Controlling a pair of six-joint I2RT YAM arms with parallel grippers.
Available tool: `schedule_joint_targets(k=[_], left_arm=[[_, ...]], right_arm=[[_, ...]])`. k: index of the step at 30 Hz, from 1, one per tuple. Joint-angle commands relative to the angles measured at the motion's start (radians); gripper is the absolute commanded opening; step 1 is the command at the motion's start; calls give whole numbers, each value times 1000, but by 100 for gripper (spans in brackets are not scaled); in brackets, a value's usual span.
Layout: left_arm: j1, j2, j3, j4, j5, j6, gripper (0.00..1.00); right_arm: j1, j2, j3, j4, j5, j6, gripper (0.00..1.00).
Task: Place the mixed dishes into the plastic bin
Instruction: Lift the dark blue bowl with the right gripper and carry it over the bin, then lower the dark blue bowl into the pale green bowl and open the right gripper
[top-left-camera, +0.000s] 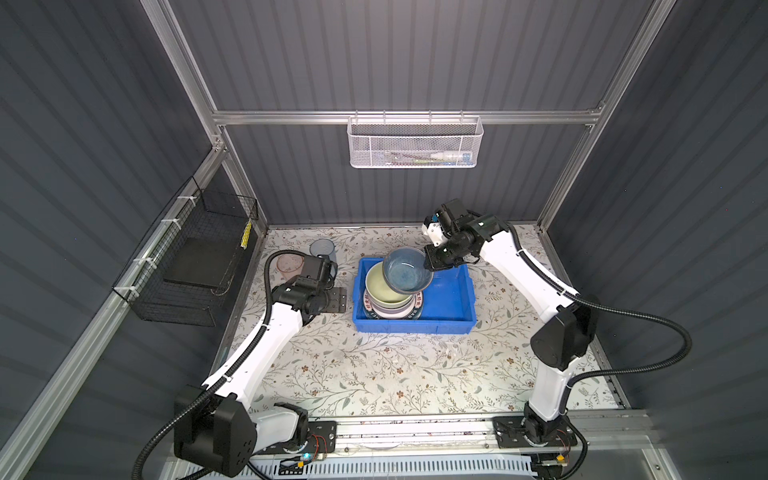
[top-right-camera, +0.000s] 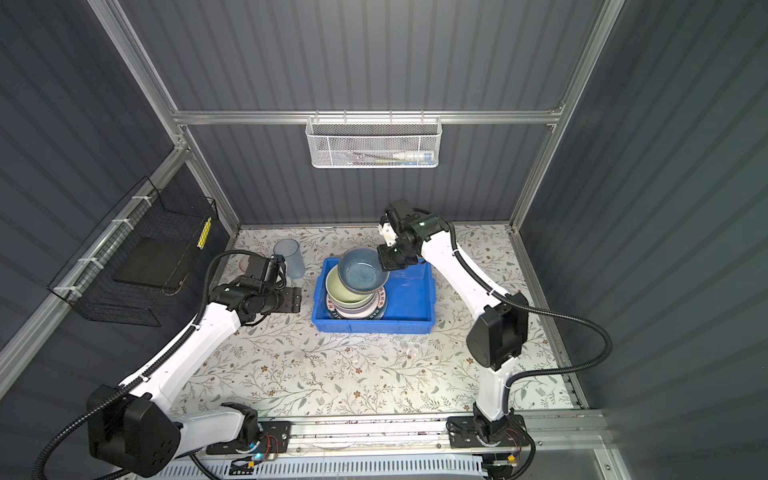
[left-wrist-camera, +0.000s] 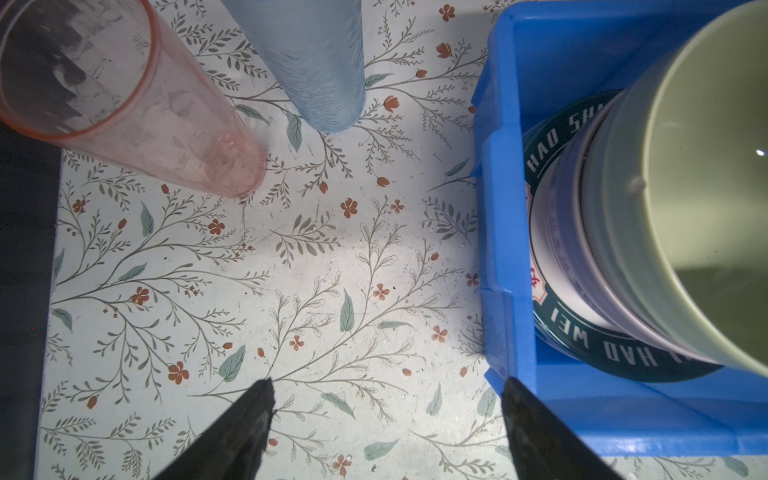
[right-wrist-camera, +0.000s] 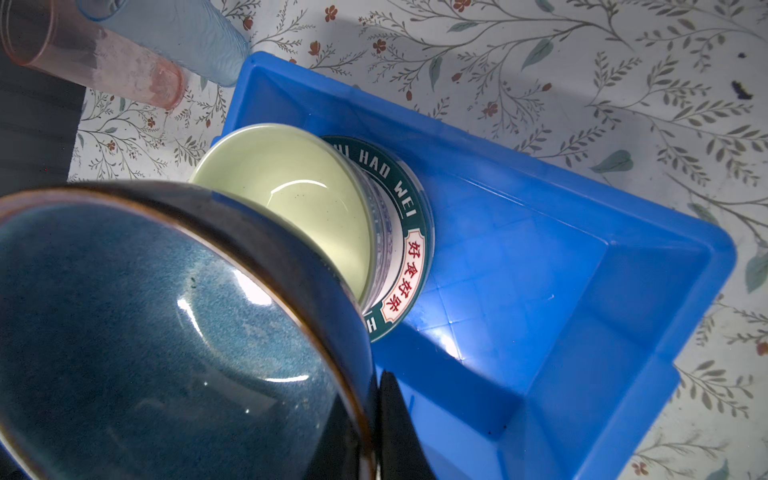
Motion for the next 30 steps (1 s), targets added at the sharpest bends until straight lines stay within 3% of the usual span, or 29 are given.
schedule_joint_targets(k=[1,24,30], left_arm=[[6,-26,-13,14,-18,20,87],[6,-37,-28,20,-59,32,89],[7,-28,-25,20,-59,31,89]], right_arm=[[16,31,77,49,-50,32,0],[60,194,111,77,38,96,0],[68,202,111,71,62,90,6]])
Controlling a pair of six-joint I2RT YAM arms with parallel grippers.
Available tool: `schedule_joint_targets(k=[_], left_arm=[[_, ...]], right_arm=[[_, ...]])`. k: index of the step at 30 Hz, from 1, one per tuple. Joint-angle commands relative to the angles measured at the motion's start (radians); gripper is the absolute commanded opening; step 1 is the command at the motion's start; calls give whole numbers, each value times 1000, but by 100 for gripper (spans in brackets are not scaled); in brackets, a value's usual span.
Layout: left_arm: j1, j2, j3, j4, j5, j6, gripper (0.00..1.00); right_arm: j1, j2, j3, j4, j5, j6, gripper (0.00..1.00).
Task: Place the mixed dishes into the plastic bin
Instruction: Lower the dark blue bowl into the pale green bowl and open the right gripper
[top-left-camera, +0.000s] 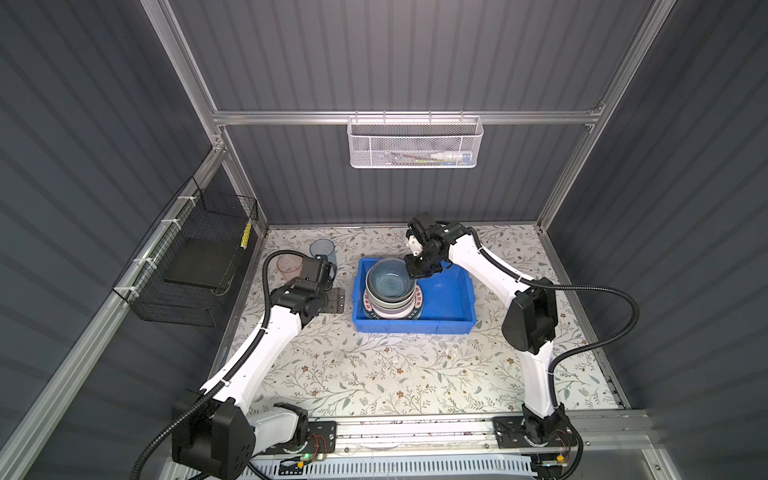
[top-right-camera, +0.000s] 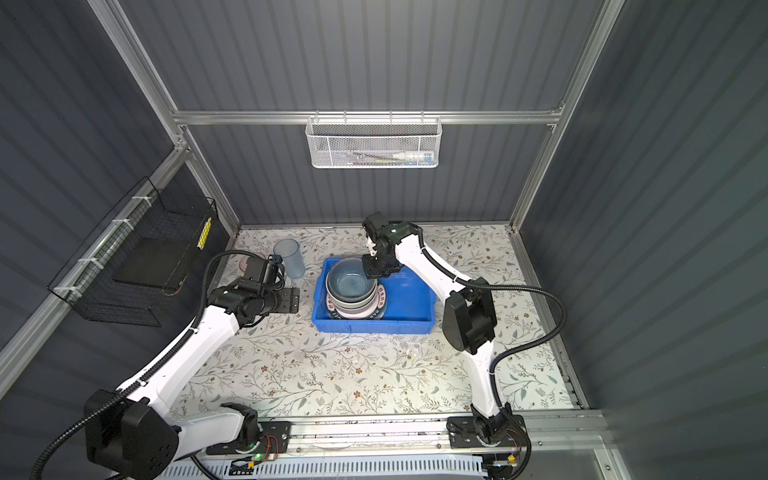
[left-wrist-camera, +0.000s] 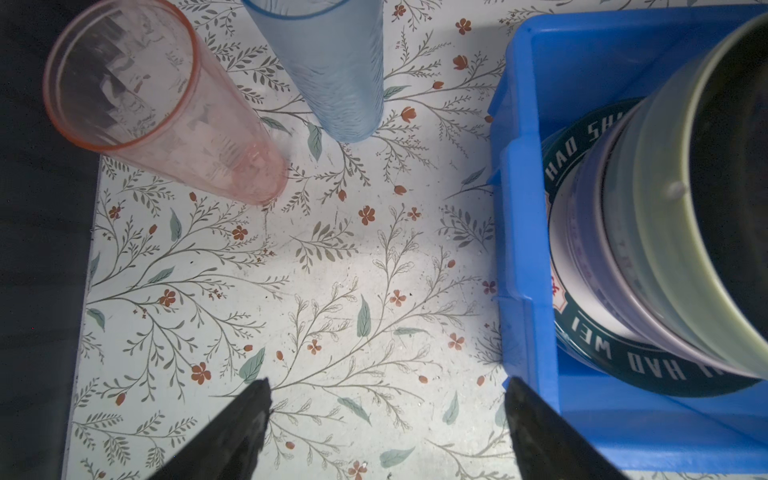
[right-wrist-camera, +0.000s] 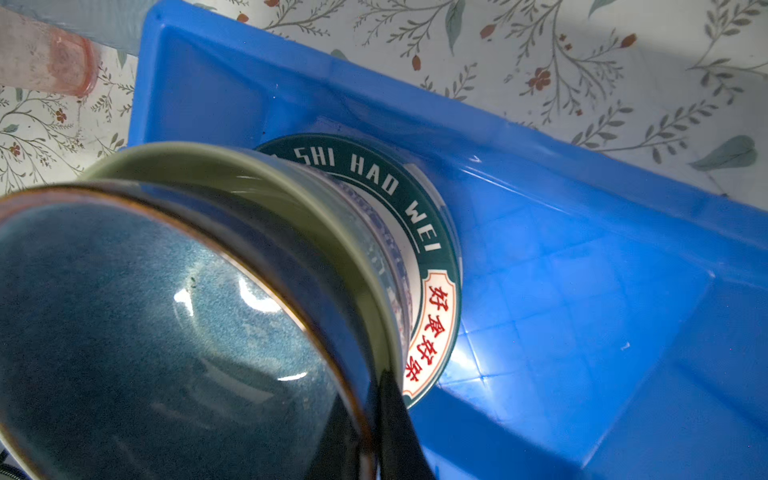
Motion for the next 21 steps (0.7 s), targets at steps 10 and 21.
schedule_joint_targets(k=[10,21], left_arm=[[8,-4,-9,-1,-12,17,89],[8,-9,-11,-6,-19,20,90]], right_arm=[[16,-2,49,17,20,15,16],[19,-8,56,4,31,17,20]])
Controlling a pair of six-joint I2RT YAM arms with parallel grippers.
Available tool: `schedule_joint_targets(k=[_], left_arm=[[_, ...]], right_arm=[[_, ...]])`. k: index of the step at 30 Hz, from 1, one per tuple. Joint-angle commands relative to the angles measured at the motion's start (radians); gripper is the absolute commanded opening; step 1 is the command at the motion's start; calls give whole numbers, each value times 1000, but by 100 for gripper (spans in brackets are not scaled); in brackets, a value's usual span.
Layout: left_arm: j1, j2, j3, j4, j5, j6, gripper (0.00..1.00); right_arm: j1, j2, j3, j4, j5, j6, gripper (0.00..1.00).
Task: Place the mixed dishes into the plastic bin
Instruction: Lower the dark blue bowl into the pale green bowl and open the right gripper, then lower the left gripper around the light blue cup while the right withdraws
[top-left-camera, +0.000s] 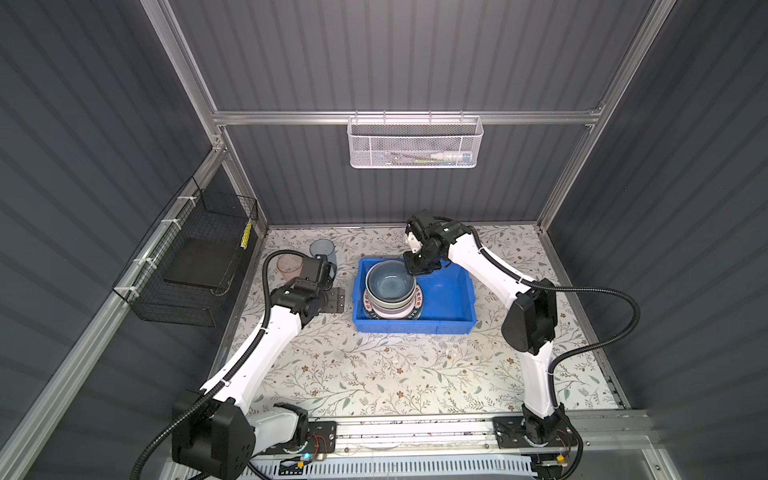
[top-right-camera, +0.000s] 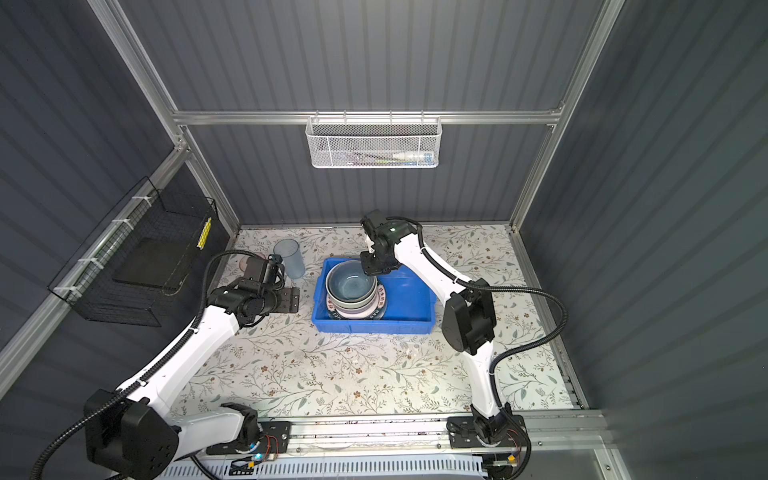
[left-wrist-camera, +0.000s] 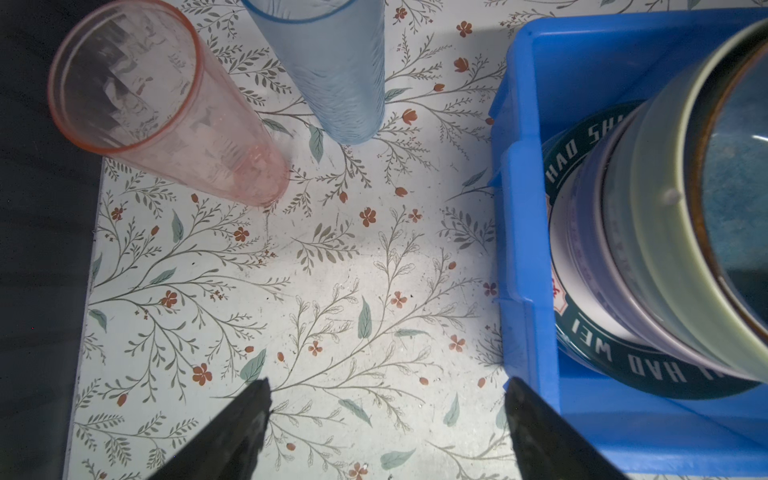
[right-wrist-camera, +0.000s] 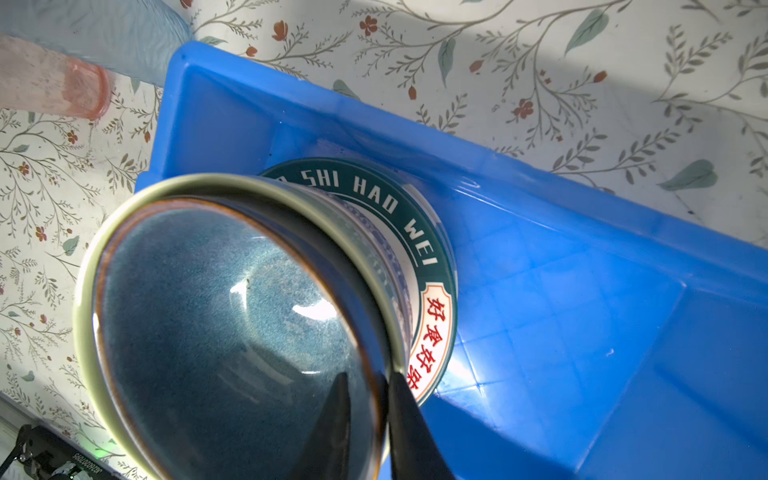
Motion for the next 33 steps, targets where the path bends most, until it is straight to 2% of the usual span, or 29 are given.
schedule_joint_targets(k=[1,13,20,26,28,33], left_arm=[[8,-9,-11,-8,-14,20,90],[10,5,-1,-4,-16,8,88],[20,71,72,-5,2,-34,84],[36,178,224,-56,13,-30,79],[44,220,280,-70,24,-31,74],[78,318,399,-100,59,-26,69]], right_arm=[[8,-10,24,-4,1,6,20],[13,-51,7,-15,30,2,23],[13,-222,-198,134,19,11,28],[13,-390,-441,287,16,23,48],[13,-441,-529,345,-11,36,54],[13,-551,-713,456,-63,58,69]])
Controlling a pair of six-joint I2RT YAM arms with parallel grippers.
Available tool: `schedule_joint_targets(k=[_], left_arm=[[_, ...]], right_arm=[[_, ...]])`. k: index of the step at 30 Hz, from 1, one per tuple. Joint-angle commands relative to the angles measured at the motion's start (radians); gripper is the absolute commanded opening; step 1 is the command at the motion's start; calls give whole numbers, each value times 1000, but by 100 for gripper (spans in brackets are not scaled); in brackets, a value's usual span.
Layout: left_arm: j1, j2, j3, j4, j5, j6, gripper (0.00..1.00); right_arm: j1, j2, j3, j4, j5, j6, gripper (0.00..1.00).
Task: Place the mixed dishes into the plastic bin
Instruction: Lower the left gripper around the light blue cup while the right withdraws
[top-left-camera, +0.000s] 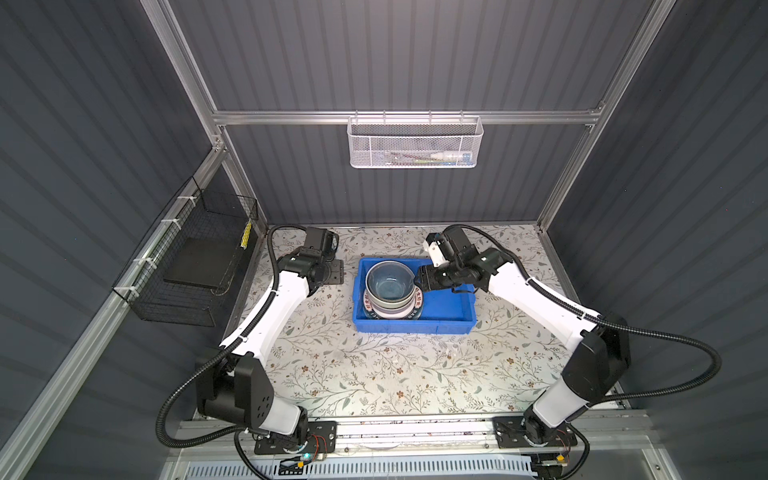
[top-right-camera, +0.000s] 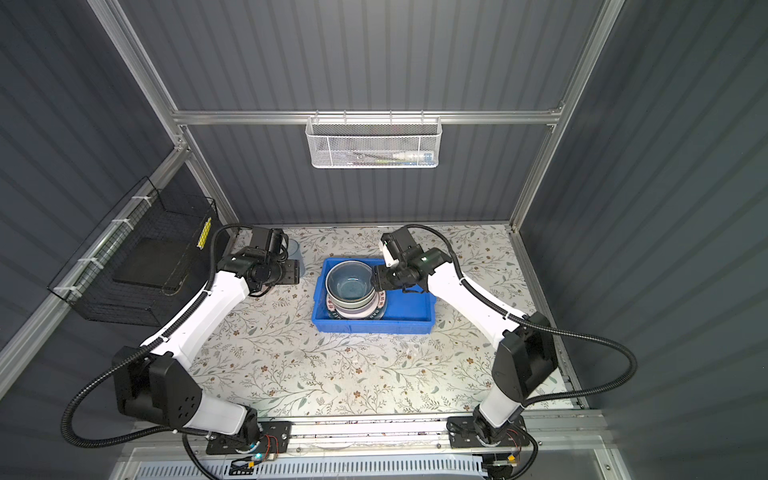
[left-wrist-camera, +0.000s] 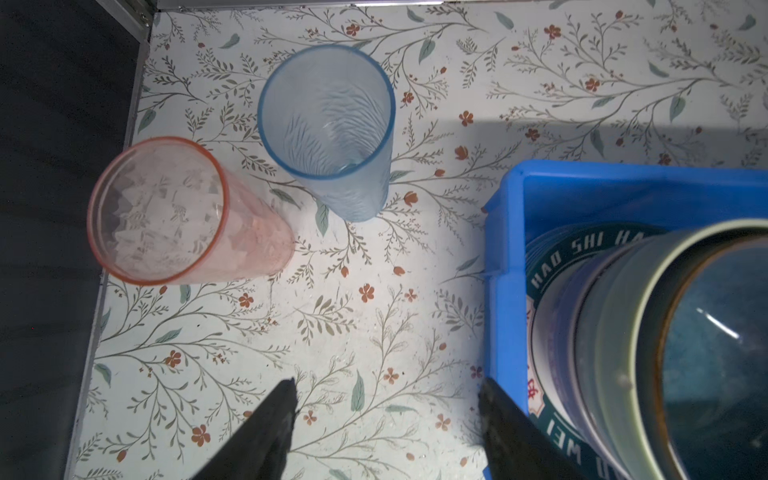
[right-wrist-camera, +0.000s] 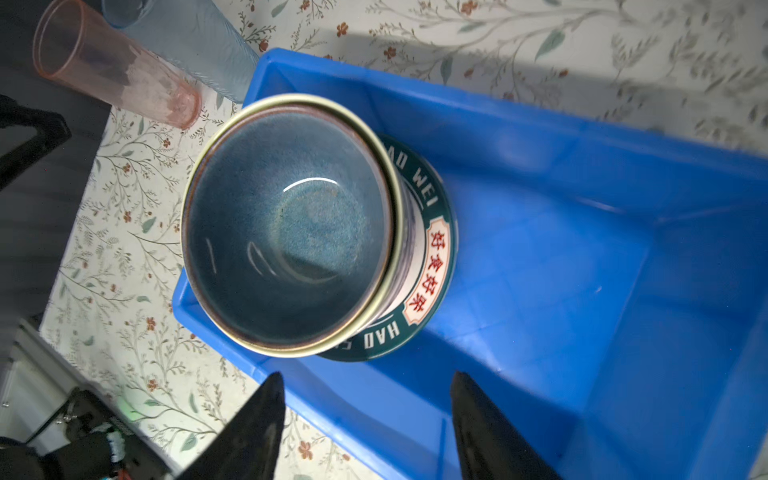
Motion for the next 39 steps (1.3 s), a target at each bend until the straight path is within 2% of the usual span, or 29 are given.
schedule_joint_targets(k=[1,3,6,9,13,22,39], left_arm=[[36,59,96,-57,55,0,68],[68,95,147,-74,109,1,67],[99,155,226,-99,131,6,64],[118,213,296,-116,125,24,61],[139,294,381,-141,93,45,48],[168,451,542,-170,47,77,44],[174,537,576,-170,-57,99,41]], right_arm=[[5,-64,-88,110,-37,19,70],[5,-103,-142,138,-40,21,73],[5,-155,-204,169,-50,25,75],[5,-207,-262,195,-64,29,78],[4,-271,-337,221,-77,36,80],[4,-344,-427,233,-81,58,81],[4,-362,-436,224,-50,57,82]])
